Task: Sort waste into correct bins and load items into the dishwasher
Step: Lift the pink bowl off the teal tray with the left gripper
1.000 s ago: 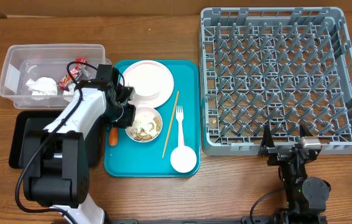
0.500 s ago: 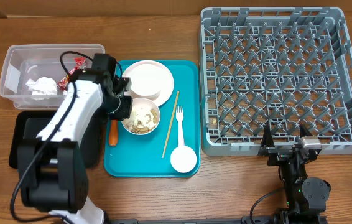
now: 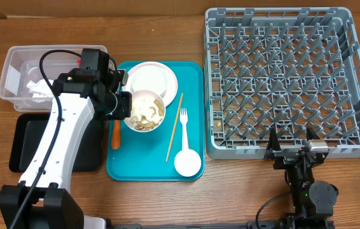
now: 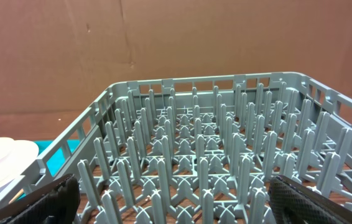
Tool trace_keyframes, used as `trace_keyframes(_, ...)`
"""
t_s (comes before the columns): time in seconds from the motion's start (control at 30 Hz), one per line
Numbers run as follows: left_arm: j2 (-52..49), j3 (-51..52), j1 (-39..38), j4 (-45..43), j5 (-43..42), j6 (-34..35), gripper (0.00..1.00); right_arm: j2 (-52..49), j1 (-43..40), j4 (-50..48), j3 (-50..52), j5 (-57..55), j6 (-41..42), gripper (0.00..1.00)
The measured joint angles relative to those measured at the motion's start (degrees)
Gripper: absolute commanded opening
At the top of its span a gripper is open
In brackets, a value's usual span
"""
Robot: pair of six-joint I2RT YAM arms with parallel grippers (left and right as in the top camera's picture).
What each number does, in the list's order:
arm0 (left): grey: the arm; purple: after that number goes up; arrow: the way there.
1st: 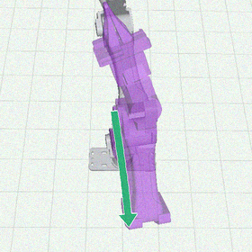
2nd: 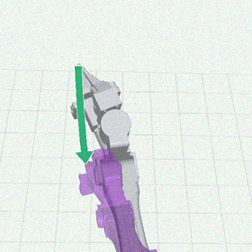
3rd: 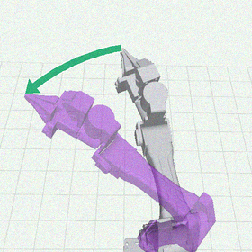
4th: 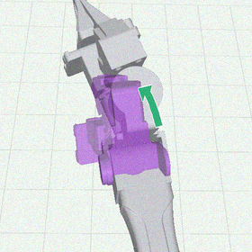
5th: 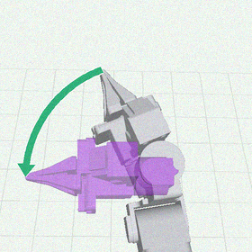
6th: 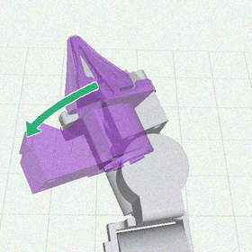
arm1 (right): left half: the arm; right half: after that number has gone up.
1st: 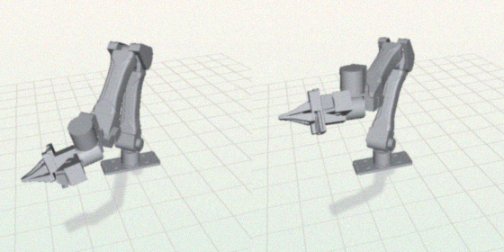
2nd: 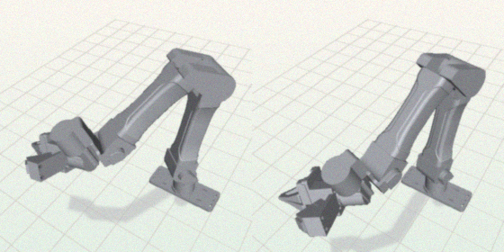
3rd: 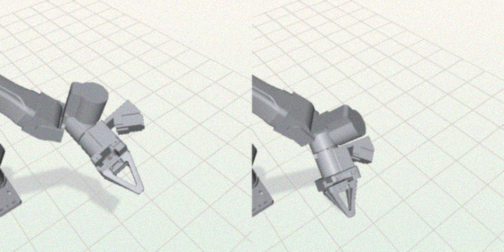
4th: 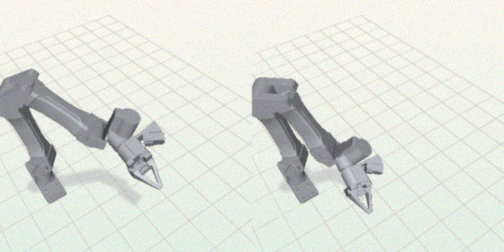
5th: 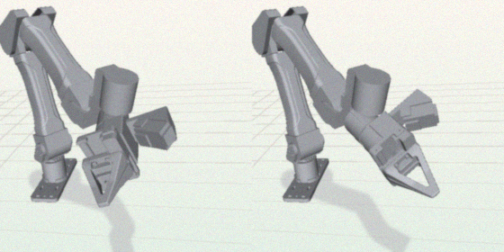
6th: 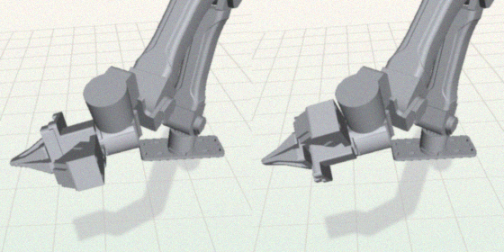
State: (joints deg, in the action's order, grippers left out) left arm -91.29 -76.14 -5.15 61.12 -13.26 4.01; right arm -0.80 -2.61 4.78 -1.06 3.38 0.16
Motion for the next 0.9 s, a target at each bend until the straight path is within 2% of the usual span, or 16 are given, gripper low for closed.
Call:
trace_keyframes(0.23,0.0,0.0,-0.11,-1.16,-8.48,-3.63,0.04,0.0,0.02,0.02,0.0,0.0,0.02,1.0)
trace_keyframes(0.9,0.0,0.0,-0.11,-1.29,-13.14,-7.61,0.04,0.0,0.02,0.0,0.0,0.0,0.0,1.0)
